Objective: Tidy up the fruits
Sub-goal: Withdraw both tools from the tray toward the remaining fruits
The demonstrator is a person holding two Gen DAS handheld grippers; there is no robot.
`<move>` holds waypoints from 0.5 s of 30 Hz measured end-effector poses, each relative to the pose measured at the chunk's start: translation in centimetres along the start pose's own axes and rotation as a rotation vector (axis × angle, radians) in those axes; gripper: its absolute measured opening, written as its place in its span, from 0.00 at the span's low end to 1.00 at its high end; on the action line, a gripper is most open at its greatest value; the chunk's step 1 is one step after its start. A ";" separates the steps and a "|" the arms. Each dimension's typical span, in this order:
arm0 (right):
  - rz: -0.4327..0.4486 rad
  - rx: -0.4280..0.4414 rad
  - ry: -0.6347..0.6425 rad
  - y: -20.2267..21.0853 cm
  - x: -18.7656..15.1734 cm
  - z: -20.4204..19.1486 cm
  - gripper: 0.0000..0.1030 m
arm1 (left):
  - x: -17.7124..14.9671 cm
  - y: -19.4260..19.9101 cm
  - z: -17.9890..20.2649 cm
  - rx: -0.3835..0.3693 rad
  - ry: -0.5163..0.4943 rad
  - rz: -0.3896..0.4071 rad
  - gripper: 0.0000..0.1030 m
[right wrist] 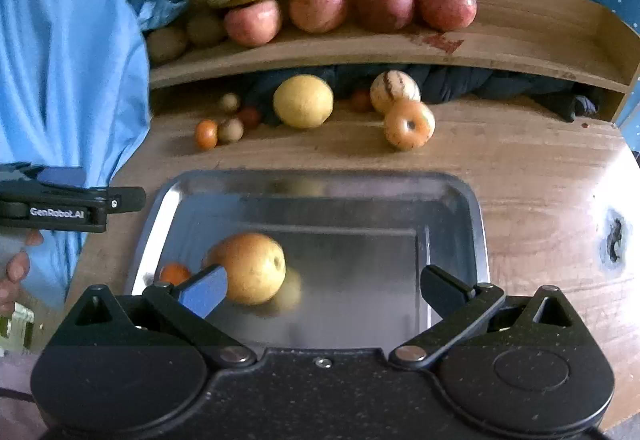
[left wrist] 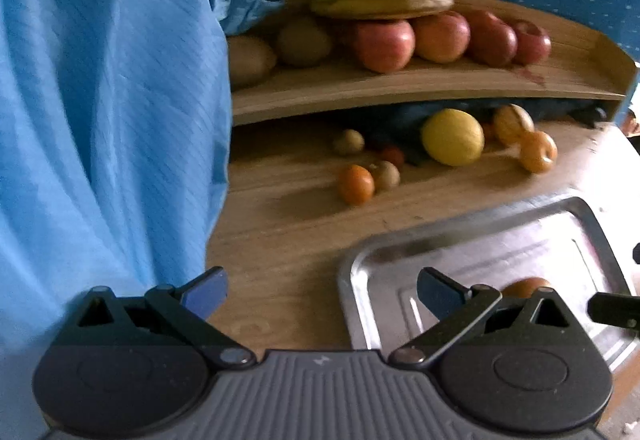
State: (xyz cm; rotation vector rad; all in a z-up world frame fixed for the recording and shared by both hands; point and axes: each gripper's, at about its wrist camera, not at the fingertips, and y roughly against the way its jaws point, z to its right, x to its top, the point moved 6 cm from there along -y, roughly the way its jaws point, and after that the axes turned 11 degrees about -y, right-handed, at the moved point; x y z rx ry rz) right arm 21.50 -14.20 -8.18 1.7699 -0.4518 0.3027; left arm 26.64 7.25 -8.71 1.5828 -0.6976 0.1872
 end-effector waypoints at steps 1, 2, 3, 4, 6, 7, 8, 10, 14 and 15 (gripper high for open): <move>0.007 -0.003 -0.007 -0.2 0.4 -0.1 0.99 | 0.3 -0.4 -0.2 0.006 0.001 0.000 1.00; 0.014 -0.008 -0.012 -0.4 0.8 -0.1 0.99 | 0.6 -0.8 -0.3 0.007 0.001 -0.001 1.00; 0.020 -0.014 -0.014 -0.6 1.2 -0.2 0.99 | 0.8 -1.2 -0.4 0.006 0.001 -0.004 1.00; 0.028 -0.023 -0.011 -0.8 1.6 -0.3 0.99 | 1.1 -1.6 -0.6 0.005 0.004 -0.008 1.00; 0.045 -0.052 0.001 -1.2 2.2 -0.6 0.99 | 1.6 -2.4 -0.8 0.001 0.014 -0.016 1.00; 0.052 -0.062 0.004 -1.4 2.4 -0.7 0.99 | 1.8 -2.7 -0.9 -0.003 0.017 -0.019 1.00; 0.056 -0.067 0.005 -1.7 2.7 -0.8 0.99 | 1.9 -3.0 -1.0 -0.005 0.019 -0.019 1.00; 0.067 -0.071 0.001 -2.1 3.1 -1.1 0.99 | 2.2 -3.6 -1.0 -0.009 0.018 -0.021 1.00; 0.087 -0.089 0.013 -2.7 3.8 -1.5 0.99 | 2.7 -4.8 -0.9 -0.018 0.021 -0.034 1.00; 0.091 -0.093 0.016 -2.9 4.0 -1.6 0.99 | 2.8 -5.1 -0.9 -0.022 0.021 -0.035 1.00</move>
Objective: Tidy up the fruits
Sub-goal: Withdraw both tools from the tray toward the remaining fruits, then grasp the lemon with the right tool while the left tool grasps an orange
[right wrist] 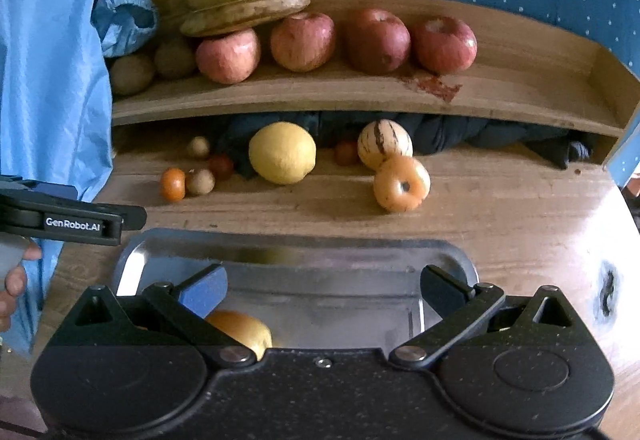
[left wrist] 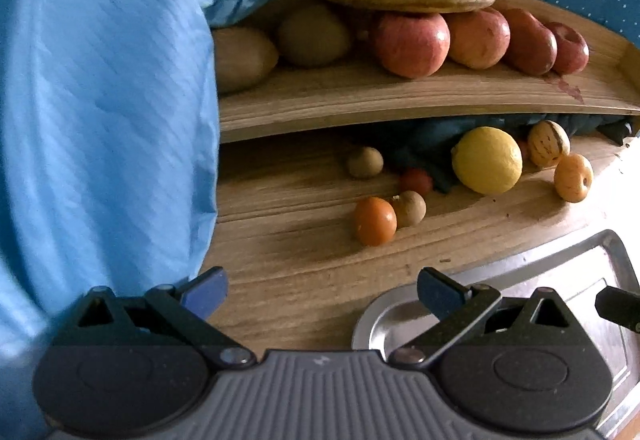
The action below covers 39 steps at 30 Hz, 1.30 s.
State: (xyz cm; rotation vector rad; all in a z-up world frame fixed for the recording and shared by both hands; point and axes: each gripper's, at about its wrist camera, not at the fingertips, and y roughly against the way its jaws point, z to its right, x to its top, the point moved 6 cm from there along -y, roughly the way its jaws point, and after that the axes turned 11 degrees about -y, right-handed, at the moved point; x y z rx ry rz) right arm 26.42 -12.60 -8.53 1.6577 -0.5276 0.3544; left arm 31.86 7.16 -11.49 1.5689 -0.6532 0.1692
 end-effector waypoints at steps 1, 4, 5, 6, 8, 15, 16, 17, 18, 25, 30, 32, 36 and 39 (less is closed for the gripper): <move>0.003 -0.001 0.002 -0.1 0.1 -0.1 0.99 | 0.1 -0.3 0.0 -0.004 -0.003 -0.001 1.00; 0.005 0.007 0.007 -0.6 0.7 -0.2 0.99 | 0.4 -0.8 0.3 -0.021 -0.030 0.007 1.00; 0.002 0.013 0.006 -0.8 1.0 -0.2 0.99 | 0.5 -0.9 0.4 -0.025 -0.042 0.013 1.00; -0.002 0.019 0.002 -0.9 1.3 -0.2 0.99 | 0.5 -1.0 0.6 -0.028 -0.054 0.018 1.00; -0.008 0.036 -0.012 -1.3 2.0 0.0 0.99 | 0.6 -1.3 0.8 -0.032 -0.070 0.023 1.00; -0.051 0.138 -0.088 -3.0 4.8 0.0 0.99 | 1.0 -2.1 1.4 -0.045 -0.047 0.035 1.00; -0.057 0.148 -0.086 -3.3 5.2 -0.1 0.99 | 1.1 -2.2 1.5 -0.040 -0.050 0.040 1.00; -0.063 0.156 -0.080 -3.7 5.4 -0.3 0.99 | 1.2 -2.3 1.7 -0.029 -0.056 0.045 1.00; -0.071 0.161 -0.072 -4.1 5.7 -0.4 0.99 | 1.2 -2.4 1.7 -0.018 -0.063 0.048 1.00; -0.122 0.189 -0.075 -7.0 6.6 -1.1 0.97 | 1.7 -3.1 1.8 -0.013 -0.054 0.063 0.98; -0.145 0.199 -0.092 -8.5 6.9 -1.6 0.93 | 2.0 -3.5 1.6 -0.048 -0.037 0.069 0.92; -0.143 0.201 -0.092 -8.9 7.0 -1.9 0.92 | 2.0 -3.5 1.5 -0.059 -0.033 0.075 0.90; -0.145 0.199 -0.083 -9.5 7.4 -2.4 0.89 | 1.9 -3.6 1.0 -0.084 -0.022 0.078 0.86; -0.146 0.196 -0.083 -10.1 7.7 -2.8 0.87 | 1.9 -3.7 1.1 -0.104 -0.017 0.080 0.81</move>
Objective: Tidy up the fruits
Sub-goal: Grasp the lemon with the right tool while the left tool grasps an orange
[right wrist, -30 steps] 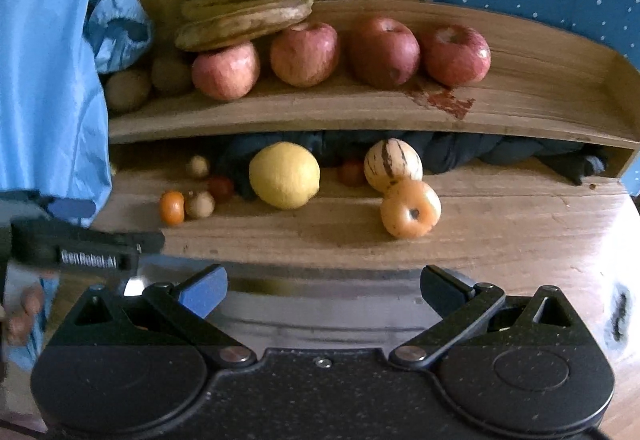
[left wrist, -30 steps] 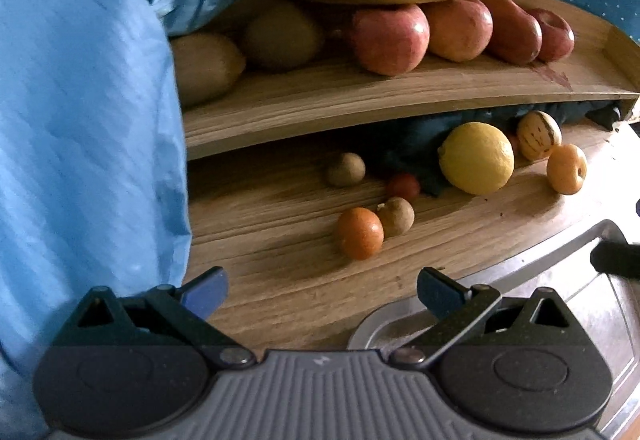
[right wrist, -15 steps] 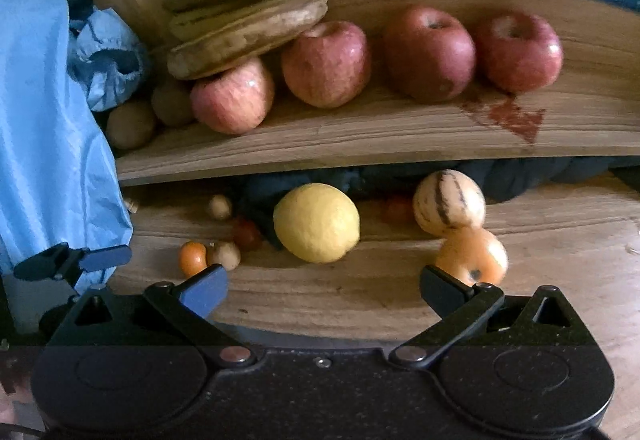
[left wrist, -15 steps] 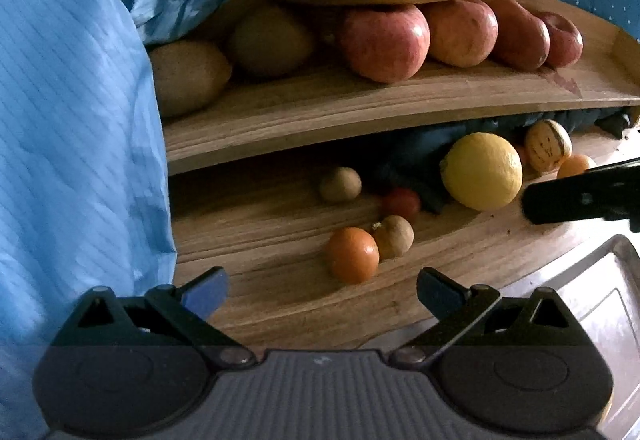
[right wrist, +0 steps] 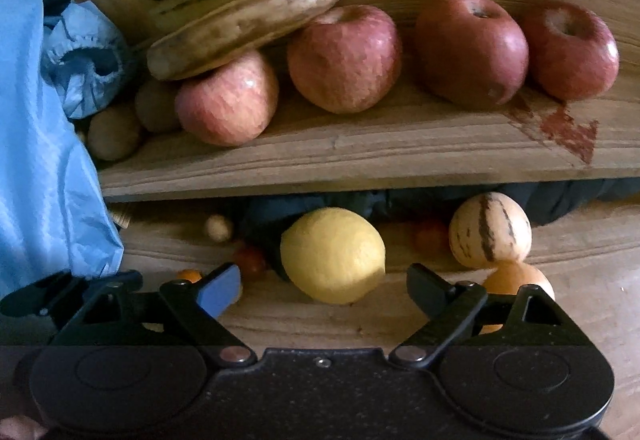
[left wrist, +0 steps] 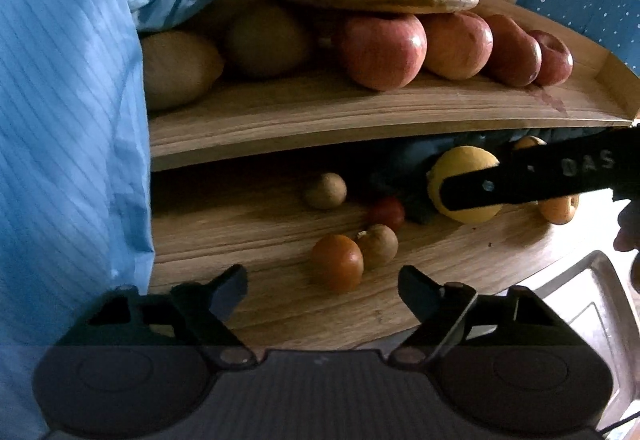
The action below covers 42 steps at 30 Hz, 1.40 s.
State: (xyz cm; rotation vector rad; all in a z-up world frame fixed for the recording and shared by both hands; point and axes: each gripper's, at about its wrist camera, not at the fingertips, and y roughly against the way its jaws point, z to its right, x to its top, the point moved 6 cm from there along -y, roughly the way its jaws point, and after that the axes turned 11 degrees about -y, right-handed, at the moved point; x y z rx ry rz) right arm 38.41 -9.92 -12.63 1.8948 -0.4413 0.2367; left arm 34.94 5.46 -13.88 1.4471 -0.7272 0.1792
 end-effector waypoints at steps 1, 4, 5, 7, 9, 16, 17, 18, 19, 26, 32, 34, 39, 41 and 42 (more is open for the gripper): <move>0.000 0.000 0.001 -0.2 0.1 -0.1 0.87 | -0.1 0.1 0.1 -0.002 0.001 0.000 0.79; -0.005 -0.004 0.005 -0.7 0.2 -0.4 0.85 | -0.1 0.2 -0.1 -0.012 0.009 0.005 0.74; -0.006 -0.005 0.006 -0.9 0.2 -0.4 0.85 | 0.0 0.2 -0.2 -0.016 0.015 0.008 0.73; -0.006 -0.009 0.006 -1.1 0.3 -0.5 0.83 | -0.3 1.0 -1.0 -0.017 0.026 0.012 0.69; -0.004 -0.014 0.009 -1.3 0.4 -0.6 0.80 | -0.3 0.6 -0.6 -0.019 0.036 0.008 0.65; 0.002 -0.040 0.004 -2.0 0.4 -0.8 0.71 | -0.5 0.4 -1.0 -0.036 0.050 -0.004 0.51; 0.003 -0.045 0.003 -2.0 0.4 -0.8 0.70 | -0.5 0.3 -1.0 -0.041 0.052 -0.007 0.50; 0.002 -0.049 0.004 -2.1 0.3 -0.8 0.68 | -0.6 0.2 -0.9 -0.044 0.054 -0.010 0.49; 0.000 -0.052 0.005 -2.2 0.2 -0.7 0.68 | -0.6 0.2 -0.8 -0.047 0.056 -0.012 0.47; -0.004 -0.062 0.018 -2.7 -0.2 -1.1 0.66 | -0.4 -0.3 -0.5 -0.053 0.063 -0.010 0.40; 0.002 -0.062 0.018 -2.6 -0.9 -1.1 0.62 | -0.2 -0.6 -0.4 -0.056 0.069 -0.005 0.30; 0.005 -0.058 0.017 -2.3 -1.0 -1.0 0.62 | -0.2 -0.6 -0.4 -0.057 0.069 0.000 0.30; 0.010 -0.047 0.014 -2.0 -1.2 -0.8 0.62 | -0.3 -0.5 -0.5 -0.059 0.071 0.003 0.30; 0.011 -0.046 0.011 -2.0 -1.3 -0.7 0.62 | -0.2 -0.5 -0.5 -0.058 0.072 0.001 0.30; 0.011 -0.045 0.010 -2.0 -1.3 -0.6 0.62 | -0.2 -0.5 -0.5 -0.055 0.073 0.001 0.30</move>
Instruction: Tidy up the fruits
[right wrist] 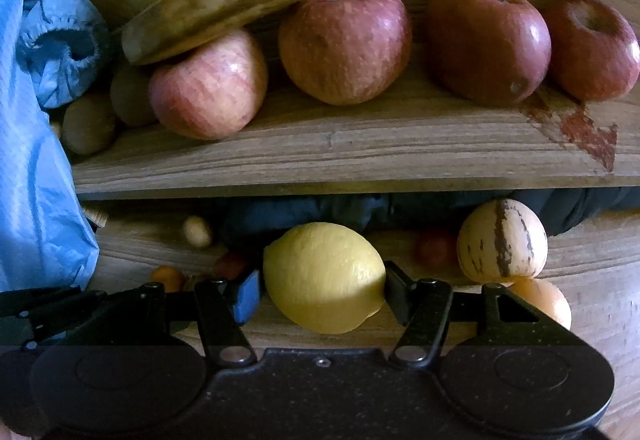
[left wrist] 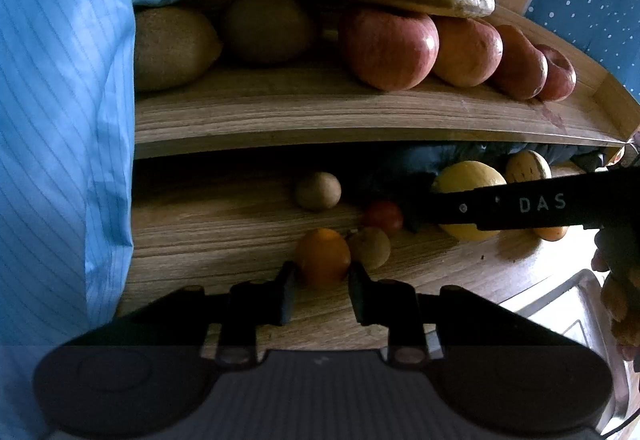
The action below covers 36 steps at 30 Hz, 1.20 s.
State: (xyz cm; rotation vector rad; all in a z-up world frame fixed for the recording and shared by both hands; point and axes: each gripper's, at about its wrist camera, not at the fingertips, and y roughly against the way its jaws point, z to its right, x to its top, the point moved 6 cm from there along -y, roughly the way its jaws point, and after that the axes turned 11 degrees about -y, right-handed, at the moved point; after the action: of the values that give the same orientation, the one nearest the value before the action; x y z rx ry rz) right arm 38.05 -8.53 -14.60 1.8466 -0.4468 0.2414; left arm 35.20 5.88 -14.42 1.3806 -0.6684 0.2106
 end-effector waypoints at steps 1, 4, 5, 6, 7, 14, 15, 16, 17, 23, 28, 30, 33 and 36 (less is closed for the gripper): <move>0.000 0.001 -0.001 0.0 0.0 0.1 0.62 | 0.0 0.0 0.0 0.002 0.000 0.000 0.33; 0.000 0.003 -0.003 0.2 -0.1 0.2 0.62 | 0.3 -0.2 -0.2 0.009 -0.002 0.004 0.38; -0.001 0.004 -0.004 0.3 -0.1 0.3 0.62 | 0.4 -0.3 -0.2 0.008 -0.001 0.004 0.39; 0.000 0.004 -0.005 0.3 -0.1 0.3 0.62 | 0.5 -0.3 -0.3 0.006 0.000 0.006 0.39; 0.000 0.005 -0.003 0.5 -0.2 0.2 0.62 | 0.5 -0.4 -0.4 0.004 0.000 0.008 0.39; -0.003 0.006 -0.008 0.6 -0.3 0.1 0.62 | 0.7 -0.7 0.0 0.005 -0.027 0.024 0.32; -0.003 0.007 -0.009 0.6 -0.3 0.1 0.62 | 0.7 -0.7 0.1 0.009 -0.031 0.026 0.32; -0.004 0.007 -0.009 0.6 -0.3 0.1 0.62 | 0.7 -0.7 0.2 0.011 -0.032 0.027 0.32; -0.005 0.009 -0.009 0.6 -0.3 0.2 0.62 | 0.7 -0.7 0.2 0.011 -0.032 0.027 0.32; -0.011 0.020 -0.012 0.6 0.0 0.2 0.62 | 0.8 -0.7 0.0 0.025 -0.023 0.028 0.34; -0.010 0.022 -0.014 0.7 -0.1 0.3 0.62 | 0.9 -0.8 -0.3 0.034 -0.024 0.034 0.34; -0.011 0.025 -0.017 0.7 -0.1 0.4 0.62 | 0.9 -0.7 -0.3 0.031 -0.028 0.036 0.33; -0.013 0.030 -0.017 0.7 -0.2 0.5 0.62 | 0.8 -0.7 -0.1 0.025 -0.035 0.041 0.30; -0.015 0.034 -0.017 0.7 -0.3 0.7 0.62 | 0.7 -0.7 0.0 0.029 -0.037 0.044 0.29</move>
State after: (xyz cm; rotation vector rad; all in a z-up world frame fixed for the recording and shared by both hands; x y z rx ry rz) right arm 37.38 -9.32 -14.31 1.8853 -0.4430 0.2249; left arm 36.09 5.55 -14.62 1.4011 -0.7296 0.2315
